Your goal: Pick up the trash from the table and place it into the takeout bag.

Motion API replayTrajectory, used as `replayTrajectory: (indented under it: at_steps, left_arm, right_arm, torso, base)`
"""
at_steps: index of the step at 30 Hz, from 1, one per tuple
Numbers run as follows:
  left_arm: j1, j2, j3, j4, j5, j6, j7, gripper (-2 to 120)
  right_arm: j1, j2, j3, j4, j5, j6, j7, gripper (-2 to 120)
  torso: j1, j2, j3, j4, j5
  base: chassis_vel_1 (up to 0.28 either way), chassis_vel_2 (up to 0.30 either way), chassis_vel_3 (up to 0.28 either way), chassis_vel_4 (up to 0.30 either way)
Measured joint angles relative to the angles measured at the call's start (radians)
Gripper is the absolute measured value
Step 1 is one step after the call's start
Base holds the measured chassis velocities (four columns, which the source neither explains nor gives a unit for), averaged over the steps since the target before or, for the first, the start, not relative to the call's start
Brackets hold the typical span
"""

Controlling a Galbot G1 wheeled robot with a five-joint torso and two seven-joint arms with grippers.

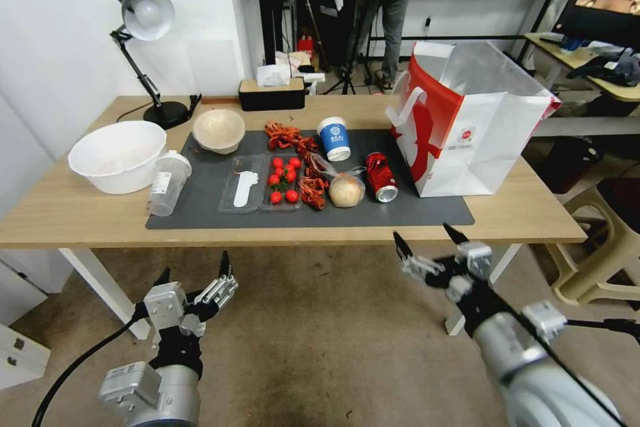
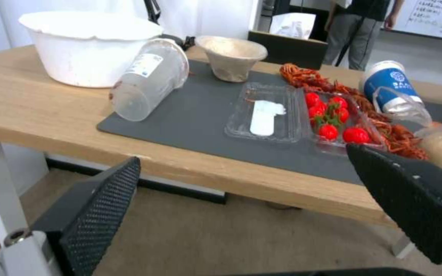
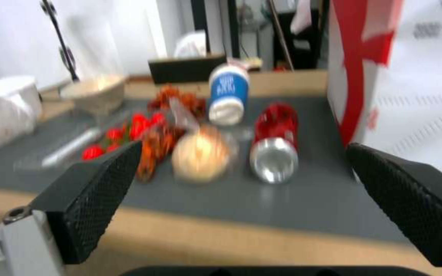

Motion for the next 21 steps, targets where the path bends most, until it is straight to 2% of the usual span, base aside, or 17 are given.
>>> replayTrajectory:
  at_steps: [2,5,9,12,13,16,17,21]
  left_arm:
    - [0.0,-0.001,0.0,0.002,0.001,0.0,0.0,100]
    - [-0.001,-0.007,-0.002,0.007,0.002,0.001,0.001,100]
    - [-0.001,-0.014,-0.002,0.01,0.002,0.004,0.002,100]
    - [-0.001,-0.023,-0.01,0.014,0.003,0.004,0.003,100]
    - [-0.001,-0.023,-0.01,0.014,0.003,0.004,0.003,100]
    - [0.0,-0.026,-0.017,0.015,0.003,0.003,0.003,100]
    - [0.0,-0.026,-0.017,0.015,0.003,0.003,0.003,100]
    - [0.001,-0.034,-0.022,0.02,0.006,0.001,0.001,100]
  right_arm:
    - [0.034,-0.023,-0.011,-0.028,0.029,0.013,0.003,100]
    - [0.176,-0.097,-0.069,-0.123,0.129,0.036,0.028,100]
    - [0.287,-0.132,-0.125,-0.18,0.181,0.03,0.055,100]
    - [0.478,-0.165,-0.256,-0.263,0.241,-0.021,0.112,100]
    - [0.478,-0.165,-0.256,-0.263,0.241,-0.021,0.112,100]
    - [0.631,-0.155,-0.384,-0.339,0.251,-0.111,0.215,100]
    - [0.631,-0.155,-0.384,-0.339,0.251,-0.111,0.215,100]
    - [0.84,-0.105,-0.519,-0.444,0.296,-0.269,0.428,100]
  torso:
    - [0.0,0.0,0.0,-0.0001,0.0001]
    - [0.0,0.0,0.0,-0.0006,0.0001]
    - [0.0,0.0,0.0,-0.0001,0.0001]
    - [0.0,0.0,0.0,0.0001,-0.0002]
    - [0.0,0.0,0.0,0.0001,-0.0002]
    - [0.0,0.0,0.0,-0.0005,-0.0001]
    - [0.0,0.0,0.0,-0.0005,-0.0001]
    - [0.0,0.0,0.0,-0.0001,-0.0003]
  base:
    - [0.0,0.0,0.0,0.0]
    - [0.0,0.0,0.0,0.0]
    - [0.0,0.0,0.0,0.0]
    - [0.0,0.0,0.0,0.0]
    - [0.0,0.0,0.0,0.0]
    - [0.0,0.0,0.0,0.0]
    - [0.0,0.0,0.0,0.0]
    - [0.0,0.0,0.0,0.0]
